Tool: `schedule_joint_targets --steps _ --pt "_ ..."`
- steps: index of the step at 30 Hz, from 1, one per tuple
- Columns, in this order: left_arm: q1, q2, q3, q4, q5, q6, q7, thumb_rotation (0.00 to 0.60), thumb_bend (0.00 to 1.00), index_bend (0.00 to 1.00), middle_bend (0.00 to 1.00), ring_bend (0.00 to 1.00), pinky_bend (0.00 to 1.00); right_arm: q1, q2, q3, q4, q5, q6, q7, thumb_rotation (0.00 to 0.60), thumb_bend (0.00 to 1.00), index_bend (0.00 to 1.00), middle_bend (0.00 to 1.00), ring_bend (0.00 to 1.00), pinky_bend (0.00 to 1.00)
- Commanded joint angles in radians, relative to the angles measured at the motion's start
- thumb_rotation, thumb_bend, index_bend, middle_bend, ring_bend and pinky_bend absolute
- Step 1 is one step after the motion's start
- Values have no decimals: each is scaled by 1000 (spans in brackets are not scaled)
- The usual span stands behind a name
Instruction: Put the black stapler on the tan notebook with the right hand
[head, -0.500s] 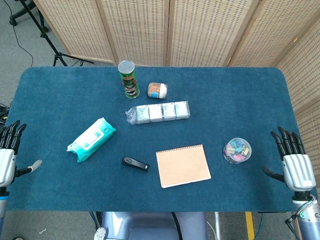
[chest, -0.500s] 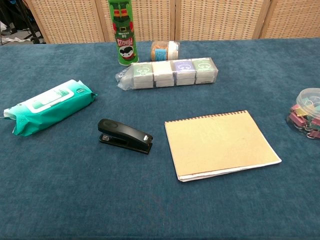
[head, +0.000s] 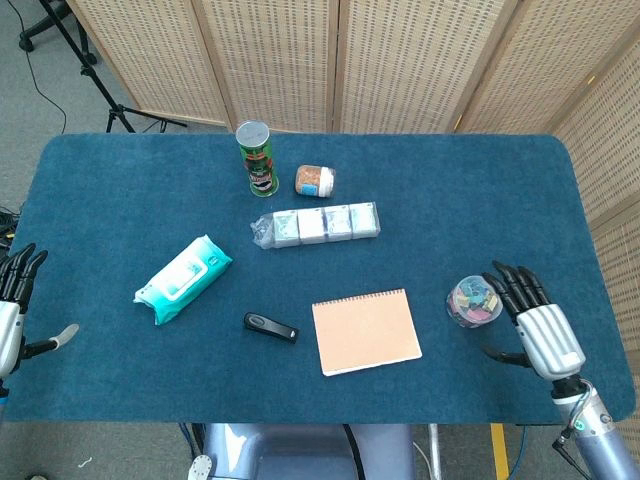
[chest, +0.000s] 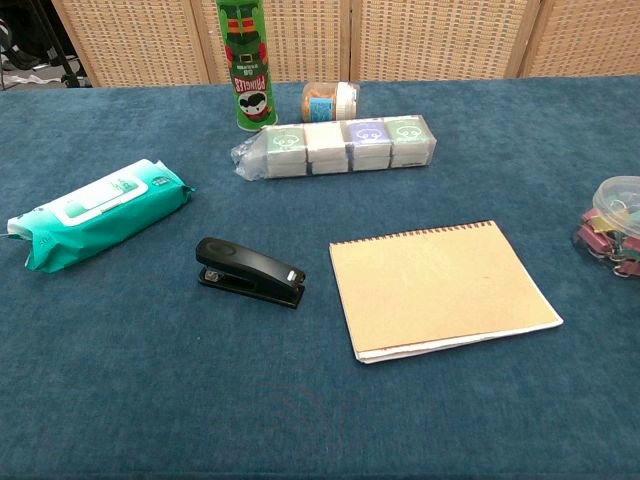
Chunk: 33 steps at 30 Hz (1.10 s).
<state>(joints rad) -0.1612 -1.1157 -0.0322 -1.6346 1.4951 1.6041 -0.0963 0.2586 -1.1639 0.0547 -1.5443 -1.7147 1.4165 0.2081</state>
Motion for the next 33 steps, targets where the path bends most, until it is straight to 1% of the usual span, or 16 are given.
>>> schedule_joint_targets --steps 1,2,3,4,9,12,14,18,22,25,28,31,33 --pt "3 6 -4 -1 4 -2 -9 600 0 0 0 0 0 115 16 -5 -77 -65 -124 56 600 0 0 0 0 0" --pt "5 7 -5 -1 4 -1 -12 600 0 0 0 0 0 132 14 -1 -90 -69 -145 50 600 0 0 0 0 0" --pt "9 9 -8 -5 3 3 -17 600 0 0 0 0 0 178 -3 9 -121 -90 -194 18 600 0 0 0 0 0" --pt "12 12 -8 -9 5 6 -20 600 0 0 0 0 0 213 -23 25 -145 -76 -248 -24 600 0 1 0 0 0" --pt "27 17 -9 -19 20 24 -21 600 0 0 0 0 0 327 -122 81 -217 21 -434 -163 600 0 26 0 0 0" --pt "35 23 -11 -20 27 28 -36 600 0 0 0 0 0 405 -217 125 -219 122 -548 -273 600 0 39 6 0 0" --pt "33 28 -12 -15 20 11 -49 600 0 0 0 0 0 473 -337 170 -153 199 -608 -372 600 0 57 19 0 3" --pt "28 38 -18 -9 8 -16 -74 600 0 0 0 0 0 539 -486 213 -55 351 -639 -518 600 0 77 48 0 17" --pt "29 46 -25 -4 4 -26 -95 600 0 0 0 0 0 591 -588 234 11 470 -638 -622 600 0 81 70 3 48" --pt "30 49 -29 -2 1 -31 -104 600 0 0 0 0 0 615 -637 241 41 518 -621 -669 600 0 82 104 36 90" --pt "29 55 -35 1 -9 -43 -121 600 0 0 0 0 0 646 -705 244 96 566 -594 -722 600 0 93 146 88 117" --pt "29 58 -38 3 -13 -51 -129 600 0 0 0 0 0 659 -737 242 124 598 -583 -747 600 0 102 167 121 130" --pt "29 60 -40 4 -16 -57 -133 600 0 0 0 0 0 666 -757 234 144 619 -579 -760 600 0 116 178 137 156"
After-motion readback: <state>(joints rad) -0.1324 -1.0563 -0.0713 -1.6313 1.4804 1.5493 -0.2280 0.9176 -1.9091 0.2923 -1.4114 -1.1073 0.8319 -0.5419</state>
